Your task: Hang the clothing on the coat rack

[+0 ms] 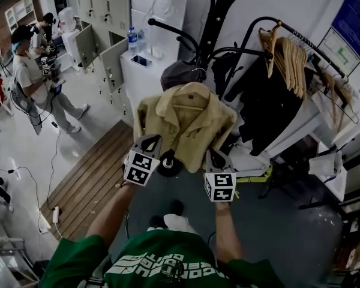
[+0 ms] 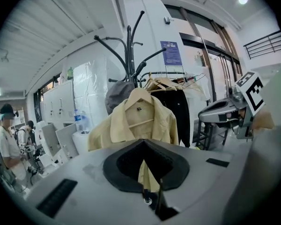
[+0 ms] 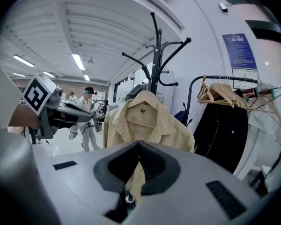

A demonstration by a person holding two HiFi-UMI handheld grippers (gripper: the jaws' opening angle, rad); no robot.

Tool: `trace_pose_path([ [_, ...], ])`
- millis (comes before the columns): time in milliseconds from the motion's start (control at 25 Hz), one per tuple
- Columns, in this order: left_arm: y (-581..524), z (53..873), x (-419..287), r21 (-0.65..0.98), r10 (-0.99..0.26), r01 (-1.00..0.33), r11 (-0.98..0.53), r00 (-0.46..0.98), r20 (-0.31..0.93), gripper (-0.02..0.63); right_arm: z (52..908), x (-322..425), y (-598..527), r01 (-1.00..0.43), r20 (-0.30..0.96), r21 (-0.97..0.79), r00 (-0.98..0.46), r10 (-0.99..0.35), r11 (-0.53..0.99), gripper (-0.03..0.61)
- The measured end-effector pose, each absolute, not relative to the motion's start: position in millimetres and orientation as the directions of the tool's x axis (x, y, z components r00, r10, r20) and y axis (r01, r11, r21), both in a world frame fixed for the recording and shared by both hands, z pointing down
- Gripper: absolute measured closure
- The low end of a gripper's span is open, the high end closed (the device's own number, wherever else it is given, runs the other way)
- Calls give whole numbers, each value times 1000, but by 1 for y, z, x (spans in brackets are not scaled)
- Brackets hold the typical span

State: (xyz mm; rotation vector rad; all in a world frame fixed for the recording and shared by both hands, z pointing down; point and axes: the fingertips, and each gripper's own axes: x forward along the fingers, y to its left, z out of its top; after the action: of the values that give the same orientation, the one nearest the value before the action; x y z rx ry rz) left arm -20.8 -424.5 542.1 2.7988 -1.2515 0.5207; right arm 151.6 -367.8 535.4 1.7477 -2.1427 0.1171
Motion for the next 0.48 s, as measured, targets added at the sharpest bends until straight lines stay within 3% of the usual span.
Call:
trace_pose_path([
  [480, -359, 533, -16, -19, -716, -729, -684, 666, 207, 609, 538, 152, -312, -965, 304, 29, -240, -922, 261, 571],
])
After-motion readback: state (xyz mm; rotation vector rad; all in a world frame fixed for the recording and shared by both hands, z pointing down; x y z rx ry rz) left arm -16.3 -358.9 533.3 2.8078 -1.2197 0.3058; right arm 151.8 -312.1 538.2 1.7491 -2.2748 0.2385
